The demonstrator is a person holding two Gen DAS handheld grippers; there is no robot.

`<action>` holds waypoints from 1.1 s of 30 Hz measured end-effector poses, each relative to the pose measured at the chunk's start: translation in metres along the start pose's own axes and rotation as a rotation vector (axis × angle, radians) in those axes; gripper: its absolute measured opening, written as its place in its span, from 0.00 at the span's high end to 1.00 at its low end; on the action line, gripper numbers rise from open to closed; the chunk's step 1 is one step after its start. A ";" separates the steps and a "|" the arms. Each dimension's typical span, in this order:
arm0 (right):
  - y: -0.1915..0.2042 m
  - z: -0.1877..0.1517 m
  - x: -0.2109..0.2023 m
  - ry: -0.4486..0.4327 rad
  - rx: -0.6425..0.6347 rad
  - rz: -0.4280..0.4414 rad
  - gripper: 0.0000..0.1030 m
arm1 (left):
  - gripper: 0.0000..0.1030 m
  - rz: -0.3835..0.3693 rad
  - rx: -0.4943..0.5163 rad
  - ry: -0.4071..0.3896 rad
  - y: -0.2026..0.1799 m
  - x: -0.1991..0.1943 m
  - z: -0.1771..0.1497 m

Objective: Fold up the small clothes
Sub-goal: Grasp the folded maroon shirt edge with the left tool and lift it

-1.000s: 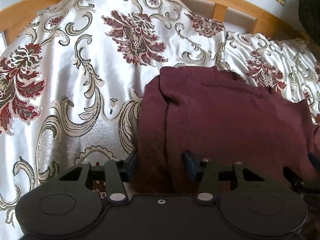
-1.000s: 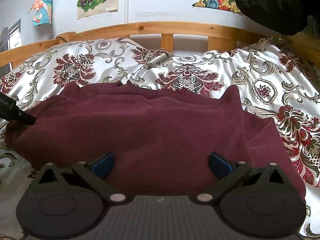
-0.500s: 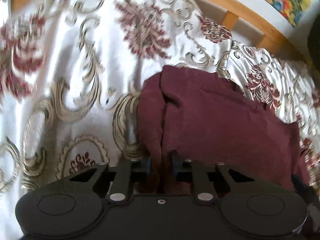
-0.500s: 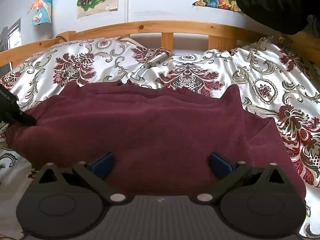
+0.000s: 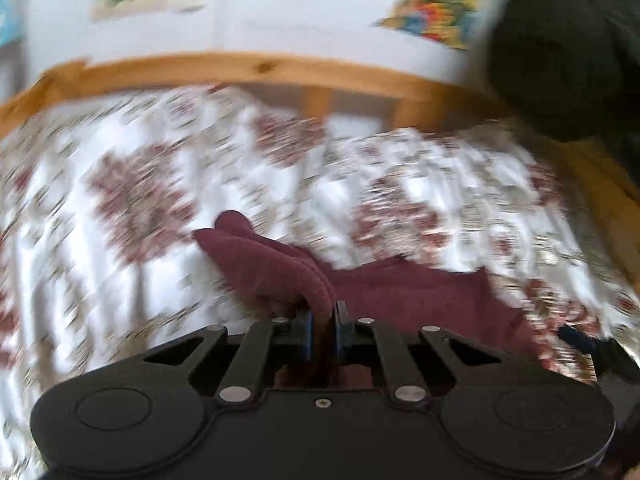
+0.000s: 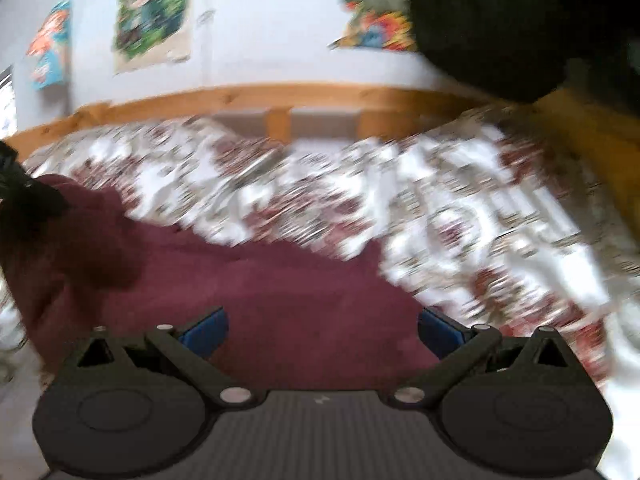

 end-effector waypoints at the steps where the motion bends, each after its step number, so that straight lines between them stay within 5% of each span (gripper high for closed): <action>1: -0.014 0.005 -0.001 -0.005 0.020 -0.027 0.00 | 0.90 -0.015 0.027 0.002 -0.017 0.001 0.003; 7: -0.087 0.009 0.006 0.071 0.094 -0.224 0.00 | 0.90 -0.113 0.175 0.093 -0.102 0.030 -0.021; 11: -0.112 -0.001 0.012 0.124 0.187 -0.202 0.00 | 0.87 -0.174 0.170 0.151 -0.115 0.049 -0.041; 13: -0.113 -0.003 0.013 0.127 0.231 -0.153 0.00 | 0.76 -0.216 0.118 0.181 -0.111 0.051 -0.047; 18: -0.097 -0.001 0.016 0.120 0.258 -0.062 0.00 | 0.26 -0.295 0.078 0.113 -0.105 0.023 -0.047; 21: -0.084 0.001 0.017 0.115 0.248 -0.033 0.00 | 0.15 -0.309 0.097 0.030 -0.102 0.000 -0.047; 26: -0.060 0.009 0.005 0.023 0.269 0.112 0.00 | 0.02 -0.204 0.156 -0.083 -0.083 -0.017 -0.058; 33: -0.022 0.013 0.002 -0.049 0.242 0.318 0.00 | 0.01 0.030 0.287 -0.001 -0.065 0.024 -0.088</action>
Point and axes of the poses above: each gripper's, at about its wrist camera, not at the fingertips, and x roughly the way its jaws point, y to its left, z to its top, the point moved 8 cm from there along x, roughly the way its jaws point, and after that the axes turned 13 degrees about y, right-handed, at the moved point
